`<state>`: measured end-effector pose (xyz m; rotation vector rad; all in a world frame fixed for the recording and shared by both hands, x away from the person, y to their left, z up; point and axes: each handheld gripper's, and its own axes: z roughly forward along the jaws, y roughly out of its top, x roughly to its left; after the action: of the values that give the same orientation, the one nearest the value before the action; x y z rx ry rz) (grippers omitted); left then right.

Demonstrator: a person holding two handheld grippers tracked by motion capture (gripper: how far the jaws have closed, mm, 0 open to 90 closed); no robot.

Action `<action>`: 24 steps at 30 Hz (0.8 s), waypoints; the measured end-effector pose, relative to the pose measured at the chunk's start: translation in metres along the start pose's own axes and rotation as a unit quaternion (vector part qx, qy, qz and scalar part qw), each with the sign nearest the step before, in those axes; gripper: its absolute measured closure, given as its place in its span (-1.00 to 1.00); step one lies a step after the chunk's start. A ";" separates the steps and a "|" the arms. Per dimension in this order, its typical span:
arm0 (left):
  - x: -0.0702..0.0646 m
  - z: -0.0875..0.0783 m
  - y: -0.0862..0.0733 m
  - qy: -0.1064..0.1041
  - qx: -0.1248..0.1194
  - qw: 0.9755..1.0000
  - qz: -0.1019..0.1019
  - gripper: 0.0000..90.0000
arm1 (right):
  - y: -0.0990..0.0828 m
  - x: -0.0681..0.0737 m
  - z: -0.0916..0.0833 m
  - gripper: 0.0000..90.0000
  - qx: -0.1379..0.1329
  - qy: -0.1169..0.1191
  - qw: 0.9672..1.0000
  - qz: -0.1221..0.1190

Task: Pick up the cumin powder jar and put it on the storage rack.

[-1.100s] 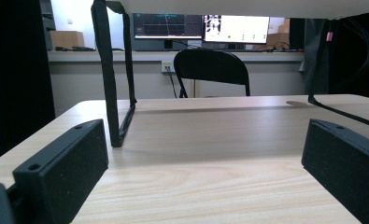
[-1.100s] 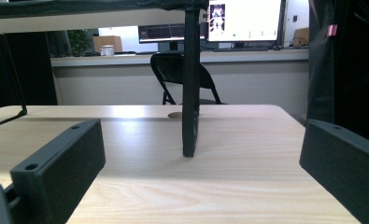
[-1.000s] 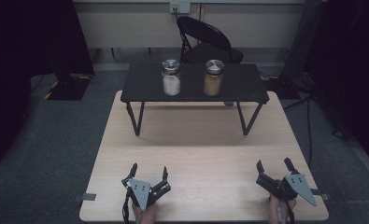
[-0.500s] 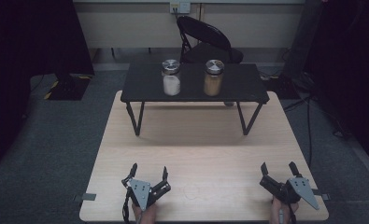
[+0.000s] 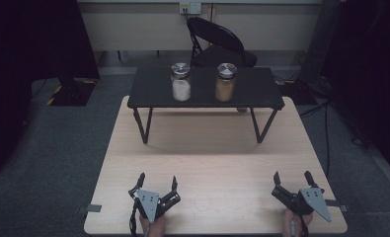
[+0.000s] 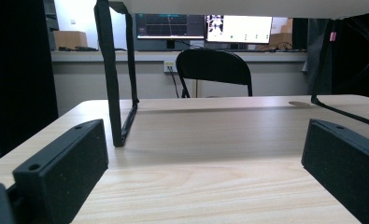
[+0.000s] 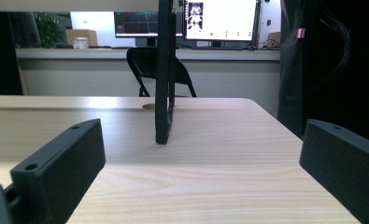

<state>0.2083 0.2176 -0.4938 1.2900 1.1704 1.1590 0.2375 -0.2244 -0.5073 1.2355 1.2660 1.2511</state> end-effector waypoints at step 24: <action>0.000 0.000 0.000 0.000 0.000 1.000 0.000 -1.00 | -0.002 0.003 -0.002 -1.00 -0.006 -0.009 1.000 -0.002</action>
<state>0.2082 0.2176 -0.4938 1.2900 1.1707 1.1593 0.2355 -0.2216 -0.5093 1.2330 1.2464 1.2415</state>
